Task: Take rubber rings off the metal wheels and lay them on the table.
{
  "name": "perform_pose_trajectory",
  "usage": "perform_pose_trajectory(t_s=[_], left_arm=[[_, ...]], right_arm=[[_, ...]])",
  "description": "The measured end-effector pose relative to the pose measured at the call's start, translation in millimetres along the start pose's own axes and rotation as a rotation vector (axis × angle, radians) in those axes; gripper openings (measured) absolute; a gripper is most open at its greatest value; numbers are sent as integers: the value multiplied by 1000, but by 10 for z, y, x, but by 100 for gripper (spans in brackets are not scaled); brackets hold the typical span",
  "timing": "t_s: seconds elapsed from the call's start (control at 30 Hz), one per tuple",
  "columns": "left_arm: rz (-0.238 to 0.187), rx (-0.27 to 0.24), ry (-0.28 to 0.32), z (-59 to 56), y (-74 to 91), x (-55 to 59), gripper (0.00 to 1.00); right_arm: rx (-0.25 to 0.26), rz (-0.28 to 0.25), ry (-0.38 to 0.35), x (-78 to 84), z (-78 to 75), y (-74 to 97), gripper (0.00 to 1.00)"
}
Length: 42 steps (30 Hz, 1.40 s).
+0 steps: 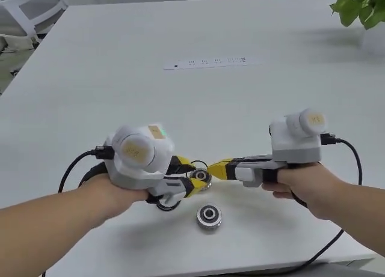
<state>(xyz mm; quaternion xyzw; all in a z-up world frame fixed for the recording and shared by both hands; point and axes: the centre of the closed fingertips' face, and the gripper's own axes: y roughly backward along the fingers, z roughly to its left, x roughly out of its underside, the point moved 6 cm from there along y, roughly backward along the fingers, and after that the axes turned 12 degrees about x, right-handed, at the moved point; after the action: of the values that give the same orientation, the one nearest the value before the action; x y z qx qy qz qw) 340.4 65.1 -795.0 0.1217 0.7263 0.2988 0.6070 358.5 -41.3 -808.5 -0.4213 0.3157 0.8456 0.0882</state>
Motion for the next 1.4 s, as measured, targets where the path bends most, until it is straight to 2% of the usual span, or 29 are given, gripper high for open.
perform_pose_trajectory(t_s=[0.6, 1.0, 1.4], left_arm=[[-85, -16, -5, -90, 417, -40, 34], [-91, -45, 3, -168, 690, 110, 47], [-105, -80, 30, -206, 893, 230, 56]], right_arm=[[-33, -26, 3, -105, 145, 56, 0], [-58, -21, 14, -146, 258, 39, 0], [-87, 22, 18, -114, 399, -69, 0]])
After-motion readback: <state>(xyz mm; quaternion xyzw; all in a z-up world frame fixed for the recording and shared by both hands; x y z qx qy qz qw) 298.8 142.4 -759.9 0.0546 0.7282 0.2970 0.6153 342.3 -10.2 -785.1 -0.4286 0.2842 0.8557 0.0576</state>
